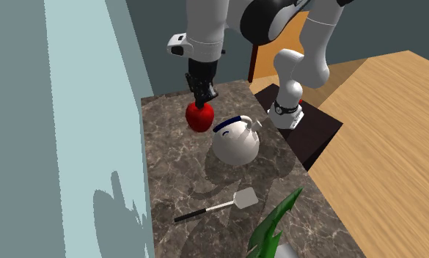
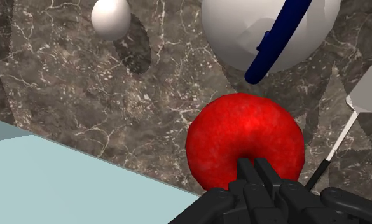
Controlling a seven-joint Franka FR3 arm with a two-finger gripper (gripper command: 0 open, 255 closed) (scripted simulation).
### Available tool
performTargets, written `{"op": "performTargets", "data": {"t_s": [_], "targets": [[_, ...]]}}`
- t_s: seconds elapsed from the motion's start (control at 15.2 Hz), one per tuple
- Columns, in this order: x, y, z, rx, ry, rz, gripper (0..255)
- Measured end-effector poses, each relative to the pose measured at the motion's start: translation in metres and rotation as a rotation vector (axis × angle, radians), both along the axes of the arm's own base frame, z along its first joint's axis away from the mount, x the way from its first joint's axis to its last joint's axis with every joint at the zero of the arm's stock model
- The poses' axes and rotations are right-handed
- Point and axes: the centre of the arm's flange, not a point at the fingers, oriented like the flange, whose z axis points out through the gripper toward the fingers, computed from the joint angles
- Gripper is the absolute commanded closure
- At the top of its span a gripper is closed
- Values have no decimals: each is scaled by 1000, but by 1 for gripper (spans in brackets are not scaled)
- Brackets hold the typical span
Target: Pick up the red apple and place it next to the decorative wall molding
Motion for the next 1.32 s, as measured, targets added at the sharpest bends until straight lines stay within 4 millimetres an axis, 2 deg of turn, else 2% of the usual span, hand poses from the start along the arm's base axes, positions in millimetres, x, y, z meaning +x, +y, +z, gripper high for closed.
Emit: {"op": "performTargets", "data": {"t_s": [0.33,0.46,1.32], "targets": [[1,1,25,0,0,0,255],[8,13,27,0,0,0,255],[85,162,30,0,1,1,255]]}}
